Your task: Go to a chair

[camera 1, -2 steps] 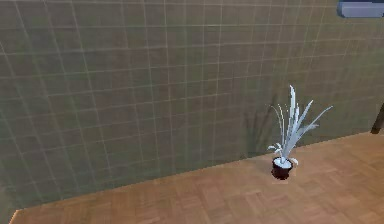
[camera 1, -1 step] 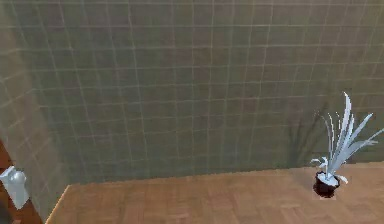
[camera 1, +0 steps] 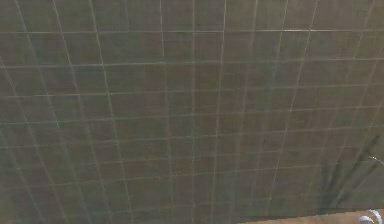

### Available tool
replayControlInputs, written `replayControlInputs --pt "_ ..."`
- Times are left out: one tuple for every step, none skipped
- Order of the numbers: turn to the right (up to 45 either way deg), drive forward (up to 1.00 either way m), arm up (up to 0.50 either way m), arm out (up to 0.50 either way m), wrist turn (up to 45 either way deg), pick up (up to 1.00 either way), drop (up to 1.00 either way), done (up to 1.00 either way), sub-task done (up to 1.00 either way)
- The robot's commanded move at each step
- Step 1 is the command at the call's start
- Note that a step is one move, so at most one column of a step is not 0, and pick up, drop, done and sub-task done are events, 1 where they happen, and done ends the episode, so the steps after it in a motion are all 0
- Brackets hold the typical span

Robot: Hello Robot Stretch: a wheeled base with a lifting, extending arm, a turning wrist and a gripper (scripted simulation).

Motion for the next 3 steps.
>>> replayControlInputs --pt "45.0 0.00 0.00 0.00 0.0 0.00 0.00 0.00 0.00" --pt "33.0 0.00 0.00 0.00 0.0 0.00 0.00 0.00 0.00" --pt "0.0 0.40 0.00 0.00 0.0 0.00 0.00 0.00 0.00"
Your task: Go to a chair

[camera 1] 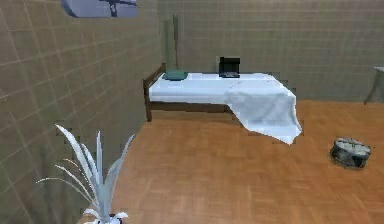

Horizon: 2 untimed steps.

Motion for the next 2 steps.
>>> replayControlInputs --pt "45.0 0.00 0.00 0.00 0.0 0.00 0.00 0.00 0.00" --pt "3.0 0.00 0.00 0.00 0.0 0.00 0.00 0.00 0.00"
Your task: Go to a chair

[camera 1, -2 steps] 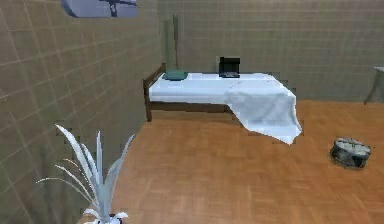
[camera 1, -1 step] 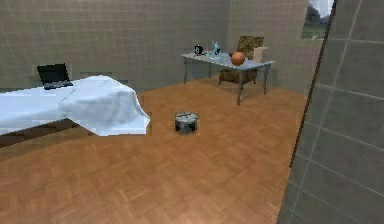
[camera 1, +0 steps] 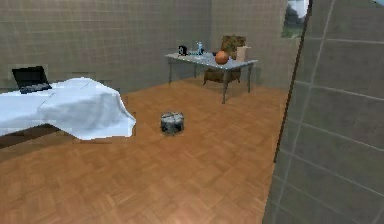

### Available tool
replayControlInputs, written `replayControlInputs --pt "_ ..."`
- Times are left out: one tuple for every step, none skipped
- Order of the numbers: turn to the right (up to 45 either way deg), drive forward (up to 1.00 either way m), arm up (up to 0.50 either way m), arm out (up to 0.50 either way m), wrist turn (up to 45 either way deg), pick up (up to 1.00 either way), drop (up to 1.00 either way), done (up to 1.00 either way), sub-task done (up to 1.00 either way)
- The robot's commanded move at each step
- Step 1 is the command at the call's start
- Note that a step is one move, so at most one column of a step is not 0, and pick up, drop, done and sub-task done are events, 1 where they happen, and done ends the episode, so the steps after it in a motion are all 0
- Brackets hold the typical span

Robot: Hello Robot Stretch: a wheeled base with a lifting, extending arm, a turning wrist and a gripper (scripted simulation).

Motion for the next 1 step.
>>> replayControlInputs --pt "0.0 0.35 0.00 0.00 0.0 0.00 0.00 0.00 0.00"
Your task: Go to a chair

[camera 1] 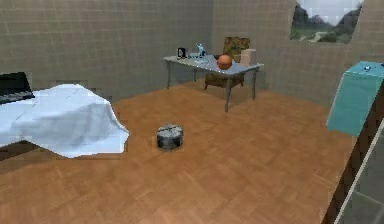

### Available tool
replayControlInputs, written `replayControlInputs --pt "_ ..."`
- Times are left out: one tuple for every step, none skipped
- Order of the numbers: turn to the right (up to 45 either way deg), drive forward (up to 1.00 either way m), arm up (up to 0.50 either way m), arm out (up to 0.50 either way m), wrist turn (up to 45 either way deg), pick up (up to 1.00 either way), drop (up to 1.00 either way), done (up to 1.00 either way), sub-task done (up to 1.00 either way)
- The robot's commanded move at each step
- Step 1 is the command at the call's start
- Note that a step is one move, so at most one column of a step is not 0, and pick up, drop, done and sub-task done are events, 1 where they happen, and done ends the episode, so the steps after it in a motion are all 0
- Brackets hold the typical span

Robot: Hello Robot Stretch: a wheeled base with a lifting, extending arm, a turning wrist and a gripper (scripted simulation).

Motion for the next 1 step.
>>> replayControlInputs --pt "0.0 0.55 0.00 0.00 0.0 0.00 0.00 0.00 0.00"
